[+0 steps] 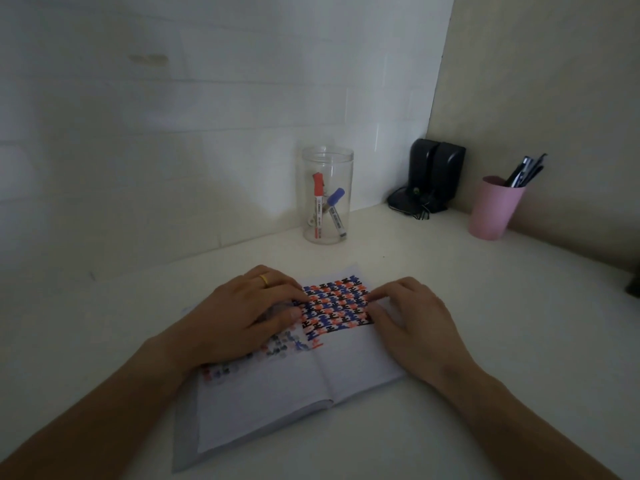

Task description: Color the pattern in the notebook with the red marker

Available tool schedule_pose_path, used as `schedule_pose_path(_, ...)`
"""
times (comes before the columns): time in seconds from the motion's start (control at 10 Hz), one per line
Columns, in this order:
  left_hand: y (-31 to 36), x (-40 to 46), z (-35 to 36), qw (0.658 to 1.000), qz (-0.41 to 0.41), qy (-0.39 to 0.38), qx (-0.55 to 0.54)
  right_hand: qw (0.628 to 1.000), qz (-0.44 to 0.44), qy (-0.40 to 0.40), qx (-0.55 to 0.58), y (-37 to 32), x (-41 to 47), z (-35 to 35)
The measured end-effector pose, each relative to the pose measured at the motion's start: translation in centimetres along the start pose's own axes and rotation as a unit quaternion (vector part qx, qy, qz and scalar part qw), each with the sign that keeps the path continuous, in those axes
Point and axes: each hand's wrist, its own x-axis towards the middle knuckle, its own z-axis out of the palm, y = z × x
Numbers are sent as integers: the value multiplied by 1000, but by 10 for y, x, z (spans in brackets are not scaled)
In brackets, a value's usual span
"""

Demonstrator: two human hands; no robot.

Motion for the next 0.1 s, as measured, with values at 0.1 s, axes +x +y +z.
schedule_pose_path(0.1,0,0,-1,1000,-1,-3,1,992,11,87,91,-11,3,-26)
